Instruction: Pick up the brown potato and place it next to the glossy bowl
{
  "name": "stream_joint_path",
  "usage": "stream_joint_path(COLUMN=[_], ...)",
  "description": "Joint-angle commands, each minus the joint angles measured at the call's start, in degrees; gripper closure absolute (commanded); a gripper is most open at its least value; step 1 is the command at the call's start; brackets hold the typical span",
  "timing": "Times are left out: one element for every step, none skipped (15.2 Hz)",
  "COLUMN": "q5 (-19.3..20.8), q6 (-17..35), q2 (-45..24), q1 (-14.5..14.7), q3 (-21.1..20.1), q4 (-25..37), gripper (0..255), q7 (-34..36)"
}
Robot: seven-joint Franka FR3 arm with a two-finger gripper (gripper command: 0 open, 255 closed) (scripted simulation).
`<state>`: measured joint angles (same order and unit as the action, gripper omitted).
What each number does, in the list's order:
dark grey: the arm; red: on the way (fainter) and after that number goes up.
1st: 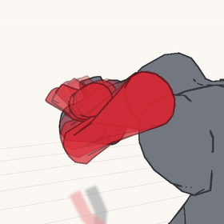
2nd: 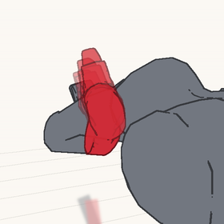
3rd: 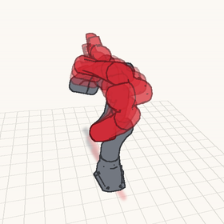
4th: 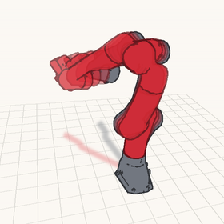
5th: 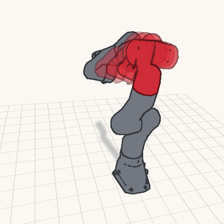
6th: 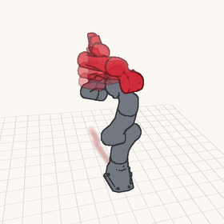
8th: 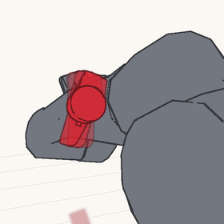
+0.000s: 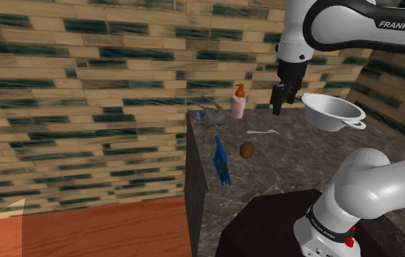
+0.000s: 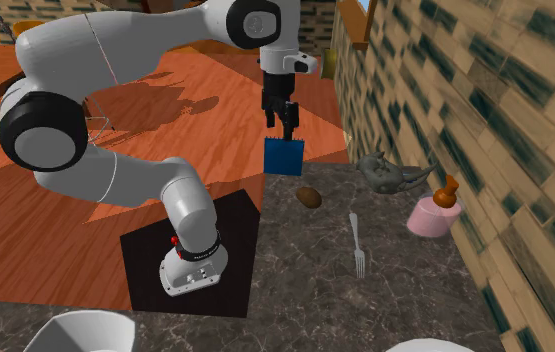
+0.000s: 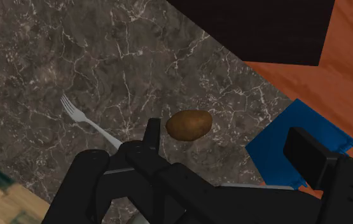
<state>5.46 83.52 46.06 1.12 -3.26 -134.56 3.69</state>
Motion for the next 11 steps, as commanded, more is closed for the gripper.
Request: stream_joint_path(q5=[0.0,-0.5,-1.0,-1.5,-2.0,-2.4,-2.8,-3.2,-3.6,-3.9,-4.2], q6=[0.0,1.7,3.4,5.1,6.8,8.6,10.3,12.1,13.9,15.7,17.5], q2=[0.0,-1.0,-2.1,-3.3,-4.5,-5.9,-7.2,-8.7,-10.2,-11.8,-13.4], q1=[0.0,-0.8,-1.7,-2.5,-3.4,-4.2,-5.0,-5.8,-6.7,-7.5,-8.3], q3=[0.0,-0.5,-1.1,-1.6,-2.1,-2.6,-3.0,-3.4,-3.9,-4.2,-4.5], q4=[0.0,-1.1,-2.1,-3.0,-3.8,-4.6,-5.3,-6.0,-6.6,-7.1,-7.5], gripper=[0,0,0,0,0,0,0,0,0,0,0], q7=[0.0,2.6,5.2,7.8,10.3,12.8,15.3,17.8,20.3,22.7,25.1])
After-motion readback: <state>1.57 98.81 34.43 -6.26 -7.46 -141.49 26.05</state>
